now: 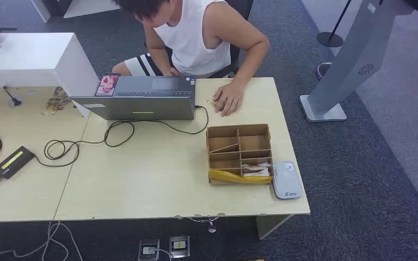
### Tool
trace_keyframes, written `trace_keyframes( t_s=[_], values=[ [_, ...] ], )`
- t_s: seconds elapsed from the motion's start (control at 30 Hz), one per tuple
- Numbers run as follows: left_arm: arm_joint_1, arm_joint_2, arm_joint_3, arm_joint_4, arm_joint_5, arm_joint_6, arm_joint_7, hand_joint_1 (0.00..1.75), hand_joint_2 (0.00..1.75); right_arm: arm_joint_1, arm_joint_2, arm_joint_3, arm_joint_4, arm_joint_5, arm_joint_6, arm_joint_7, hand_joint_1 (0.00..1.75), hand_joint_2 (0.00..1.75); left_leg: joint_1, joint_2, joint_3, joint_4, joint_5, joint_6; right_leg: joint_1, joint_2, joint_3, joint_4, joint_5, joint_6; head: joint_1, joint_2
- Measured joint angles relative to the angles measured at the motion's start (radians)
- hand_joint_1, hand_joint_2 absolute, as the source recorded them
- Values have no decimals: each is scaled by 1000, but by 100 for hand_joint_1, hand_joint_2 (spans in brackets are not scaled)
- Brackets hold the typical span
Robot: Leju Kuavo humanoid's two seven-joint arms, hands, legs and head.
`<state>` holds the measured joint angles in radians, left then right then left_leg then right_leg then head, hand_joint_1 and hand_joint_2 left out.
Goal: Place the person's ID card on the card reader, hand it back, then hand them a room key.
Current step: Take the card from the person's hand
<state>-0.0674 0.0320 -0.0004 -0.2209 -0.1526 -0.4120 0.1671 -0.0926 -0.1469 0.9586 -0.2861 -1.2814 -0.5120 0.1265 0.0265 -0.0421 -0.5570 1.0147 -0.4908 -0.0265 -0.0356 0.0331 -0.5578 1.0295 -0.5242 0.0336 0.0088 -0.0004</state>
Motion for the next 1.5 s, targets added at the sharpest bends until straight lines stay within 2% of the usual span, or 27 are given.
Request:
trace_keyframes(
  t_s=[0.5,0.73,0.87,0.97,1.1,1.23,1.5],
  values=[
    [1,-3,-5,0,16,0,0,0,175,0,0,0,0,-7,-4,-10,0,175,0,0,0,0,0,0,0,0,0,0,0,0,0,0],
    [2,-3,-23,0,46,0,0,0,175,0,-9,0,0,-48,-24,-47,0,175,0,0,0,0,0,0,0,0,0,0,0,0,0,0],
    [2,-3,-31,0,61,0,0,0,175,-1,-38,-1,0,-86,-25,-90,0,175,0,0,0,0,0,0,0,0,0,0,0,0,0,0],
    [3,-3,-36,0,77,0,0,0,175,-3,-81,-23,0,-153,-30,-176,0,175,-2,0,0,0,0,1,-2,0,0,0,0,0,0,0],
    [4,-3,-50,0,102,0,-5,0,175,-23,-171,-79,0,-227,-72,-275,0,175,-4,0,0,0,-1,1,-4,0,0,0,1,1,0,0],
    [4,-3,-63,0,131,0,-18,0,175,-72,-299,-141,-13,-255,-151,-317,0,175,-6,0,0,0,0,3,-7,0,0,0,2,3,0,0],
    [5,-4,-103,0,175,0,-22,0,175,-225,-538,-235,-20,-277,-158,-417,0,175,-8,-2,-2,1,2,6,-9,-2,-1,0,3,5,-1,0]
  ],
)
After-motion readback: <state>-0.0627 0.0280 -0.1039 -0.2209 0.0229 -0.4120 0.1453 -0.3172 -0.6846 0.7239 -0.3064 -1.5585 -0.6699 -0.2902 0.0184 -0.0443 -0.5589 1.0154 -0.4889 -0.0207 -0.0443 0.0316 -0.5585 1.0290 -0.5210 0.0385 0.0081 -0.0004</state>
